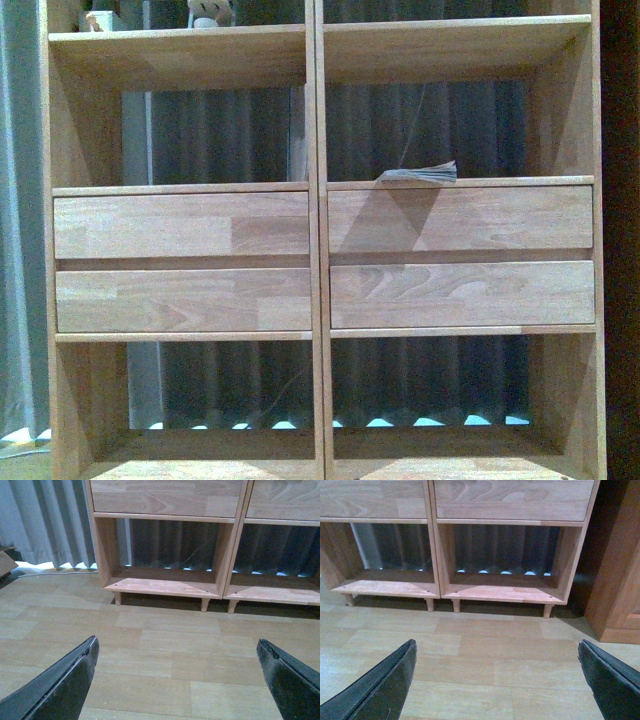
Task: Organize books on shelf
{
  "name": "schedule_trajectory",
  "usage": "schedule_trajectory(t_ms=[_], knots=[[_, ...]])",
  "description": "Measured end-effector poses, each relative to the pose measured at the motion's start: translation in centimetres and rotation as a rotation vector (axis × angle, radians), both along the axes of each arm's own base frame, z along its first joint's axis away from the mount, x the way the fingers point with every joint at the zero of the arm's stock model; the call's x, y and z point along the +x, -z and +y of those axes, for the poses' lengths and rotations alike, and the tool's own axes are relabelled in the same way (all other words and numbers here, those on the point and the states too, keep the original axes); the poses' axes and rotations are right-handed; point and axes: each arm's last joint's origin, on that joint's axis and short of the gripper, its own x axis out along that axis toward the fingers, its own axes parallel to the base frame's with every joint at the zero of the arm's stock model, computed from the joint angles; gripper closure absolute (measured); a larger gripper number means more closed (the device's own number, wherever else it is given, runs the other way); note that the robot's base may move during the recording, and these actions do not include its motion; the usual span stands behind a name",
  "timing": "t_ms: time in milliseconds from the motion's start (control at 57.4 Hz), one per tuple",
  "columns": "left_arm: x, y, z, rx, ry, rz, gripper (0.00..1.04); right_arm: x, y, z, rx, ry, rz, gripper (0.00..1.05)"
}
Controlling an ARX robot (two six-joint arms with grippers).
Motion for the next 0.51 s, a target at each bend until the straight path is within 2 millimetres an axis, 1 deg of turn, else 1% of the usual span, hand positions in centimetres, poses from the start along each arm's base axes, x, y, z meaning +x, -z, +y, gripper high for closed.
schedule_trajectory(t_ms=[505], knots=[[0.00, 0.00, 0.00, 0.000, 0.000, 0.000, 0.07, 0.00, 0.00, 0.00, 0.000, 0.000, 0.000, 0.07]])
